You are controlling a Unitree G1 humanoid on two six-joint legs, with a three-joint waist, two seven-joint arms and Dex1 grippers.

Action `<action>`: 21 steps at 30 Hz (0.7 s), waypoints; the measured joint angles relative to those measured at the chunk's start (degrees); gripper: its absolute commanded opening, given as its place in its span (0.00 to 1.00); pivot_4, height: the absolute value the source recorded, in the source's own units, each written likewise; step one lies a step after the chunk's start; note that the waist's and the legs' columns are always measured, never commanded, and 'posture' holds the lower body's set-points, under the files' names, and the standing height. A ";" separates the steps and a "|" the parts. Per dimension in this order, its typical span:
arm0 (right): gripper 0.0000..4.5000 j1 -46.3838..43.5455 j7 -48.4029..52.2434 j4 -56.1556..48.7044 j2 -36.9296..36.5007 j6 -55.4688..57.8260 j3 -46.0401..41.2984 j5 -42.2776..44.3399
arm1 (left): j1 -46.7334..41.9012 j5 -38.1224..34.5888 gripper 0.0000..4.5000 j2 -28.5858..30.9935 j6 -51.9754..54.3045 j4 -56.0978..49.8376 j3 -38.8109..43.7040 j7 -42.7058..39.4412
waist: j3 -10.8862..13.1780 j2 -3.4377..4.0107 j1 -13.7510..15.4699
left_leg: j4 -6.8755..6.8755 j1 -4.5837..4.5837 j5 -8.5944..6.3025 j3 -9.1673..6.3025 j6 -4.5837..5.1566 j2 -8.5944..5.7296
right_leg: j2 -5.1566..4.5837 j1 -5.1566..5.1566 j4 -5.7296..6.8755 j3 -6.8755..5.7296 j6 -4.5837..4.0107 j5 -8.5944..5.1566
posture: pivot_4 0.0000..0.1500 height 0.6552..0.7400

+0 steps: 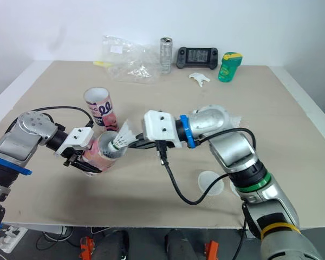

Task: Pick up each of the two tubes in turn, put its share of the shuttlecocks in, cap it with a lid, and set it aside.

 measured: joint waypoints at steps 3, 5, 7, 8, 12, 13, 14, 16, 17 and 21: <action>0.38 -0.87 2.22 0.78 0.37 -0.19 0.97 0.15 | 0.01 -0.06 0.55 0.01 0.28 -0.17 0.03 -0.06 | 0.00 0.00 0.01 | 0.00 -0.01 0.00 0.01 0.00 0.00 | -0.02 0.01 0.00 0.01 0.00 -0.01 | 1.00 0.81; 0.59 -1.07 2.85 1.26 0.87 0.12 1.09 0.29 | 0.11 -0.06 0.55 0.13 0.53 -0.43 0.08 -0.05 | 0.00 0.00 0.01 | 0.00 -0.01 0.00 0.01 0.00 0.00 | -0.01 0.00 0.00 0.01 -0.01 -0.03 | 1.00 0.81; 0.80 -1.25 3.46 1.28 1.30 1.22 1.01 1.25 | 0.54 -0.07 0.55 0.40 1.25 -1.16 0.37 0.07 | 0.00 0.00 -0.03 | -0.02 -0.01 0.00 0.01 0.00 0.02 | 0.01 -0.02 0.00 0.00 -0.03 -0.03 | 1.00 0.81; 0.91 -1.25 3.54 1.21 1.46 2.17 0.57 2.33 | 0.93 -0.16 0.55 0.49 1.41 -1.45 0.71 0.20 | 0.00 0.00 -0.06 | -0.03 -0.01 0.00 0.01 0.00 0.02 | 0.01 -0.02 0.00 0.00 -0.04 -0.04 | 1.00 0.81; 0.95 -1.25 3.63 1.00 1.40 3.65 -1.04 4.09 | 1.55 -0.40 0.55 0.55 1.66 -1.91 1.27 0.51 | 0.00 0.00 -0.06 | -0.04 -0.02 0.00 0.01 0.00 0.02 | 0.01 -0.02 0.00 0.00 -0.04 -0.05 | 1.00 0.81; 0.95 -0.61 3.54 0.21 0.60 5.51 -3.42 6.52 | 1.89 -0.42 0.55 0.56 1.76 -2.38 1.57 0.72 | 0.00 0.00 -0.06 | -0.04 -0.02 0.00 0.01 0.00 0.02 | 0.01 -0.02 0.00 0.00 -0.03 -0.06 | 1.00 0.81; 0.95 0.39 3.38 0.08 -0.41 6.32 -5.27 7.58 | 2.08 -0.47 0.55 0.56 1.86 -2.59 1.71 0.83 | 0.00 -0.02 0.06 | -0.04 -0.04 -0.01 0.00 -0.01 0.01 | -0.01 0.01 0.00 -0.01 -0.01 -0.09 | 1.00 0.81; 0.95 3.47 2.81 0.43 -3.78 6.91 -8.51 7.98 | 2.17 -0.49 0.55 0.57 2.29 -2.73 1.83 0.85 | 0.00 -0.02 0.07 | -0.04 -0.04 -0.02 0.02 -0.03 -0.01 | -0.03 -0.01 -0.01 0.00 0.00 -0.11 | 1.00 0.81; 0.95 4.27 2.40 0.83 -4.60 7.03 -9.21 7.99 | 2.22 -0.48 0.55 0.67 2.31 -2.72 1.86 0.78 | 0.00 -0.01 0.07 | -0.04 -0.03 -0.02 0.02 -0.03 -0.01 | -0.03 -0.01 -0.01 0.00 0.00 -0.11 | 1.00 0.81; 0.84 6.71 -1.29 1.96 -6.16 7.36 -11.47 6.82 | 2.20 -0.13 0.55 0.79 2.33 -2.65 1.88 0.54 | 0.00 0.01 -0.02 | -0.06 0.00 -0.03 0.01 -0.02 0.02 | 0.03 -0.05 0.01 0.00 -0.06 -0.08 | 1.00 0.81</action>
